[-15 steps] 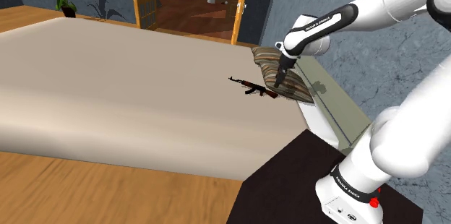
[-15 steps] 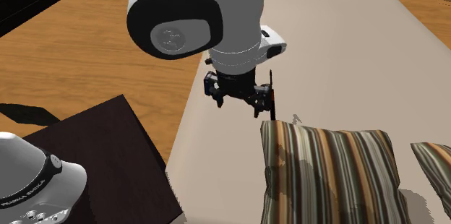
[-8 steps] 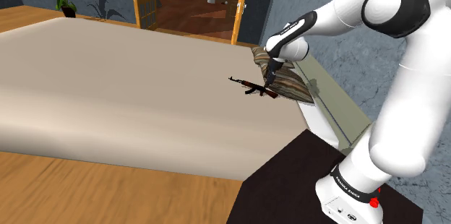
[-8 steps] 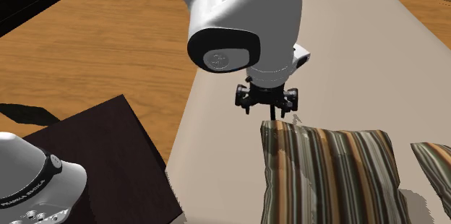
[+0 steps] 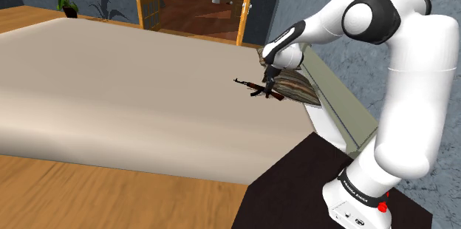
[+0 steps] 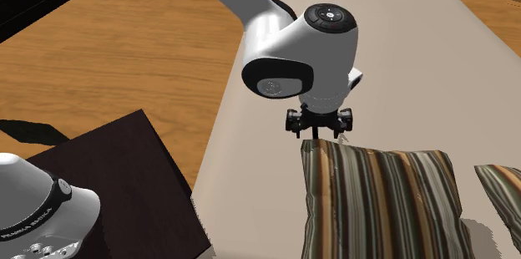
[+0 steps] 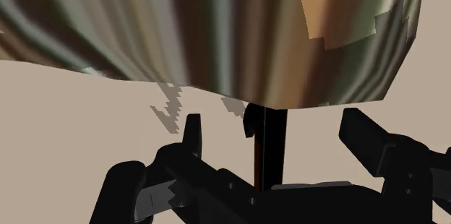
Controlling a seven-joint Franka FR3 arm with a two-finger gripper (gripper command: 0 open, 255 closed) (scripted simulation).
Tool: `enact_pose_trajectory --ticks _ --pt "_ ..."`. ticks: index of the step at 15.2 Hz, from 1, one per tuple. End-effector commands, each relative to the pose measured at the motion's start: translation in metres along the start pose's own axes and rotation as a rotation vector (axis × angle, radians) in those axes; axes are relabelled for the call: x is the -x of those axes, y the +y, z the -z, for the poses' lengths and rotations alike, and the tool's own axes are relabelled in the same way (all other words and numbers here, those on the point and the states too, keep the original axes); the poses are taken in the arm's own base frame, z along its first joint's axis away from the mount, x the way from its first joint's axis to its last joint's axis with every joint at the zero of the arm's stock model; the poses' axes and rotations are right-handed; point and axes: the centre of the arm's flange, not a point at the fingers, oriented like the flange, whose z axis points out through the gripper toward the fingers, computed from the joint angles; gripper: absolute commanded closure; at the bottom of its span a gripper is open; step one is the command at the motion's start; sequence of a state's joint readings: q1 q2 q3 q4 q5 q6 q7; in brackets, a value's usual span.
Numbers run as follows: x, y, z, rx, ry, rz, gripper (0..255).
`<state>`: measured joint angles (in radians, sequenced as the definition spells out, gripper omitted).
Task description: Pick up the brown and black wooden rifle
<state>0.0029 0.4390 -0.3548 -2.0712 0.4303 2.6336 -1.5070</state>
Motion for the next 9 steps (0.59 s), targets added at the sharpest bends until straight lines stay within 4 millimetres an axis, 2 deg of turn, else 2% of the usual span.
enact_pose_trajectory --ticks 1,4,5,9 --pt "0.0005 -0.0009 -0.0105 0.000 0.000 0.001 0" --pt "0.0016 -0.0021 -0.0187 0.000 0.000 0.001 0" --pt "0.0015 -0.0031 -0.0187 0.000 0.000 0.001 255" --pt "0.0015 -0.0031 -0.0185 0.000 0.000 0.001 255"
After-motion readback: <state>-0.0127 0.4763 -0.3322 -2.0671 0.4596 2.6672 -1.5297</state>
